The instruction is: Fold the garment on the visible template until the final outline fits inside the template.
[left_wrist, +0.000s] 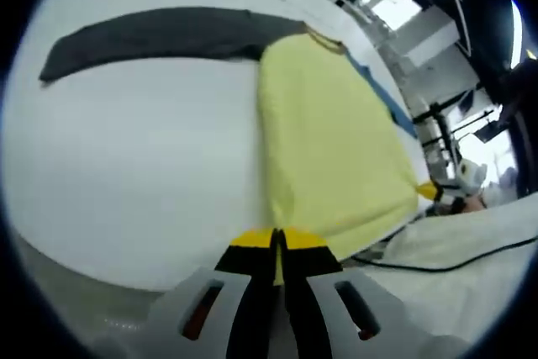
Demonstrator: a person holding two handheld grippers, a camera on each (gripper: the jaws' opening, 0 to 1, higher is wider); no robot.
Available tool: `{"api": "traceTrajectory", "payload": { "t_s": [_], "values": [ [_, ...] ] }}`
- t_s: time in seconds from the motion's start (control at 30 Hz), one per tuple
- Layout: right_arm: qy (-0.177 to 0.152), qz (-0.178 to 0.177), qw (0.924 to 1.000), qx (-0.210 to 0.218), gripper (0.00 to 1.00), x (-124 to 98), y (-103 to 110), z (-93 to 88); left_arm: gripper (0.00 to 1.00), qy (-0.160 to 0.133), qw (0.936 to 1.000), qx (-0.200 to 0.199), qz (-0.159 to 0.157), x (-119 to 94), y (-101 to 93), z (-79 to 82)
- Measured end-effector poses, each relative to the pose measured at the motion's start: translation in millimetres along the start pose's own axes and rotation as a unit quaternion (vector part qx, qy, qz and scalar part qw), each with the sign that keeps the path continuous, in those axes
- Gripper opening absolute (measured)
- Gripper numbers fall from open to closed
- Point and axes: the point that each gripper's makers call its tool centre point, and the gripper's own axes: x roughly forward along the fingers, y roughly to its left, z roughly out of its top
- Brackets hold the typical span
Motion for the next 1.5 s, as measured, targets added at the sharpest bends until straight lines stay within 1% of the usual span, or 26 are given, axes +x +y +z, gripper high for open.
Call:
{"api": "traceTrajectory", "payload": {
  "t_s": [0.07,0.2,0.27,0.3,0.43,0.5,0.6,0.7,0.83,0.97,1.1,1.27,1.33,1.4,1.5],
  "values": [
    [-0.001,0.001,1.0,-0.001,0.02,-1,0,1.9,0.0,-0.003,1.0,0.002,-0.002,-2,-2.0,2.4],
    [-0.005,-0.002,1.0,-0.005,0.02,-4,-2,7.4,0.0,-0.022,0.9997,0.009,-0.002,-4,-3.0,13.3],
    [-0.009,-0.003,0.9999,-0.006,0.02,-5,-5,11.2,0.0,-0.034,0.9994,0.009,-0.004,-5,-4.1,21.4],
    [-0.011,-0.005,0.9999,-0.007,0.02,-6,-6,13.7,0.0,-0.044,0.999,0.012,-0.006,-6,-5.7,27.8],
    [-0.021,-0.007,0.9997,-0.013,0.02,-9,-10,25.0,0.0,-0.065,0.9977,0.016,-0.011,-8,-10.3,48.0],
    [-0.025,-0.009,0.9995,-0.015,0.02,-10,-12,31.0,0.0,-0.071,0.9972,0.015,-0.014,-8,-11.4,55.8],
    [-0.036,-0.012,0.9991,-0.02,0.02,-12,-18,45.4,0.0,-0.079,0.9967,0.015,-0.016,-7,-13.8,68.9],
    [-0.044,-0.016,0.9987,-0.02,0.02,-10,-27,58.8,0.0,-0.081,0.9964,0.016,-0.016,-4,-15.2,79.8],
    [-0.045,-0.017,0.9986,-0.023,0.02,-4,-37,73.7,0.0,-0.083,0.9963,0.016,-0.016,2,-16.8,94.7],
    [-0.037,-0.022,0.9987,-0.027,0.02,6,-50,88.7,0.0,-0.078,0.9967,0.015,-0.016,14,-9.7,111.6],
    [-0.026,-0.026,0.999,-0.023,0.02,17,-64,98.3,0.0,-0.073,0.9972,0.007,-0.012,31,-0.4,126.1],
    [-0.019,-0.029,0.999,-0.027,0.02,27,-77,108.9,0.0,-0.071,0.9974,0.004,-0.01,43,4.3,141.9],
    [-0.018,-0.031,0.9991,-0.023,0.02,31,-82,112.2,0.0,-0.071,0.9975,0.002,-0.009,46,5.9,145.7],
    [-0.019,-0.034,0.9988,-0.029,0.02,35,-87,116.2,0.0,-0.068,0.9977,0.001,-0.007,50,8.3,148.8],
    [-0.002,-0.036,0.9988,-0.033,0.02,45,-93,117.9,0.0,-0.062,0.9981,-0.002,-0.004,56,13.0,150.6]
  ]
}}
